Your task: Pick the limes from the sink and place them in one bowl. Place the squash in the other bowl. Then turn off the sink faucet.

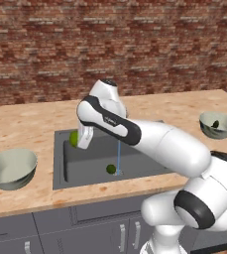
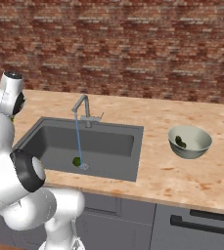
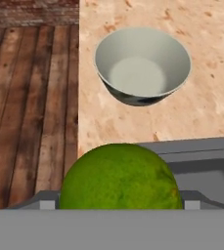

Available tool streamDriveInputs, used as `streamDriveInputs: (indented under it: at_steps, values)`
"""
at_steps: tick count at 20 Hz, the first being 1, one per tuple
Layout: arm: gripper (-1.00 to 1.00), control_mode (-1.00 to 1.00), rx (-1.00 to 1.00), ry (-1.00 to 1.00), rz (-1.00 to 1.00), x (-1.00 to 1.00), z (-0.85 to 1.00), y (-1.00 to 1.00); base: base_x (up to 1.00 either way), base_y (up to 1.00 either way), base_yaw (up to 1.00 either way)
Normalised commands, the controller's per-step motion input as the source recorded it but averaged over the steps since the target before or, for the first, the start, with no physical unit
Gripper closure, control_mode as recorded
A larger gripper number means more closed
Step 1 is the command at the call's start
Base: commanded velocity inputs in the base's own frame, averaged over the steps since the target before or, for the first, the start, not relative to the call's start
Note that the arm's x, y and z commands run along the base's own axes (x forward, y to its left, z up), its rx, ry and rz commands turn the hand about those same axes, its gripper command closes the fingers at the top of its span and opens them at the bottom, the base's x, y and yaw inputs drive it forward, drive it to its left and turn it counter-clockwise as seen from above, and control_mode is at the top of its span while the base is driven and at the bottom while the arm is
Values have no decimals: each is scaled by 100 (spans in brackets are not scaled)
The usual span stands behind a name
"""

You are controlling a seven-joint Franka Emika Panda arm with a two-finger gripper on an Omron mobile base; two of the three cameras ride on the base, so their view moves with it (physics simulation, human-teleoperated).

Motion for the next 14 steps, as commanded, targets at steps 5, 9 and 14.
streamDriveInputs:
  at_steps: [5,9,14]
  values:
    - [100,-100,0,-2,3,0,-9,34,0,0,0]
    - [100,-100,0,-1,0,0,-20,31,0,0,0]
    - [100,-100,0,-1,0,0,-22,24,0,0,0]
